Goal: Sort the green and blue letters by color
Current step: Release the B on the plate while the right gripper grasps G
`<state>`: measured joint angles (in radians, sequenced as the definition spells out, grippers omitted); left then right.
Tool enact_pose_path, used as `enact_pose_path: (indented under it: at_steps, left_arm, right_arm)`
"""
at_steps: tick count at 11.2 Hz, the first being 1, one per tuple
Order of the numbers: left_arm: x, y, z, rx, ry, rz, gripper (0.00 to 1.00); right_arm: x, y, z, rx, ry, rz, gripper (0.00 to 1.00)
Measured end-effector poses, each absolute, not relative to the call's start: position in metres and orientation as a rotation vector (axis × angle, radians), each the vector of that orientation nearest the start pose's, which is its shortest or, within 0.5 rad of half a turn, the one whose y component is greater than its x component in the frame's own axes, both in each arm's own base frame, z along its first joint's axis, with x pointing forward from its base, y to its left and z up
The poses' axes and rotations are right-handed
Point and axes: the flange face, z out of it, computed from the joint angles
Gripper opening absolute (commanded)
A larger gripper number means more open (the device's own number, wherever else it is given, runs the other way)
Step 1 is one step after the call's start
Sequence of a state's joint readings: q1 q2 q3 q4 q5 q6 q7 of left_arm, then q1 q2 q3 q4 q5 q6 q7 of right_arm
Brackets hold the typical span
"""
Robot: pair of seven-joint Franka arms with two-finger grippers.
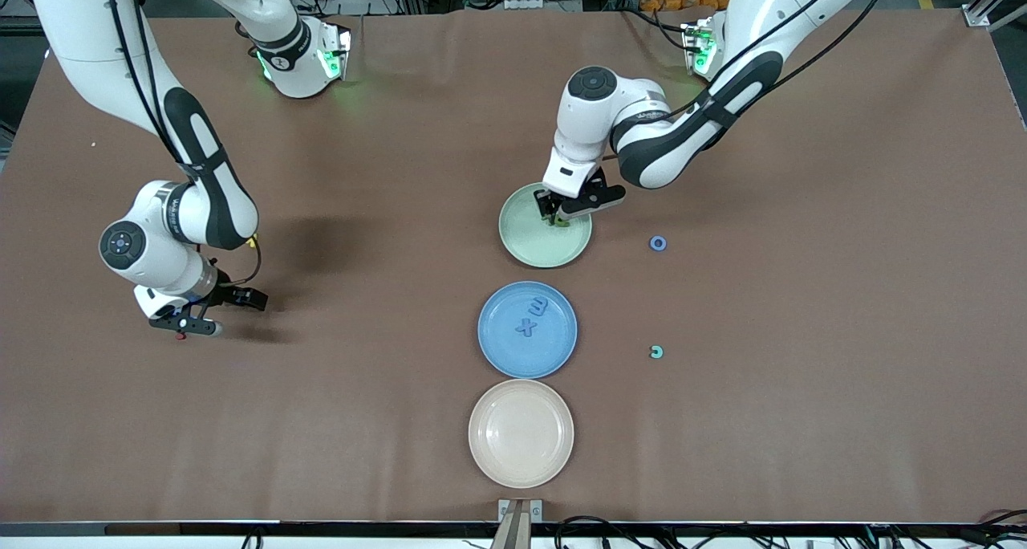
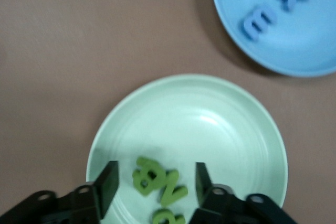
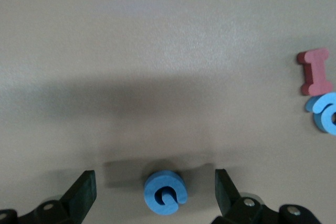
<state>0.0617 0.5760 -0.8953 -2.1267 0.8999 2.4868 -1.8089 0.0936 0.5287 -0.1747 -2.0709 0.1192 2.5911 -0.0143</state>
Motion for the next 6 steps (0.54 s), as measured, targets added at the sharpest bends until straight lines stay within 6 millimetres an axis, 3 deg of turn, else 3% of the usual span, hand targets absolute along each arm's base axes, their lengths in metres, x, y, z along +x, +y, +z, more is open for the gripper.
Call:
enact_pose_path:
  at_steps: [1,3,5,6]
  left_arm:
    - [0.399,-0.423,0.24,-3.146,-0.609,-0.267,1.0]
    - [0.438,-0.41,0.253,-3.098,-0.709,-0.333,1.0]
    - [0.483,-0.385,0.262,-3.053,-0.772,-0.396,1.0]
    - [0.501,-0.368,0.263,-3.035,-0.788,-0.4,1.0]
  right_arm:
    - [0.581,-0.05,0.172,-3.158,0.232,0.007,0.89]
    - [0.573,-0.053,0.168,-3.157,0.24,0.02,0.69]
    - [0.568,-0.056,0.167,-3.153,0.252,0.021,0.43]
    - [0.568,-0.056,0.171,-3.15,0.252,0.012,0.38]
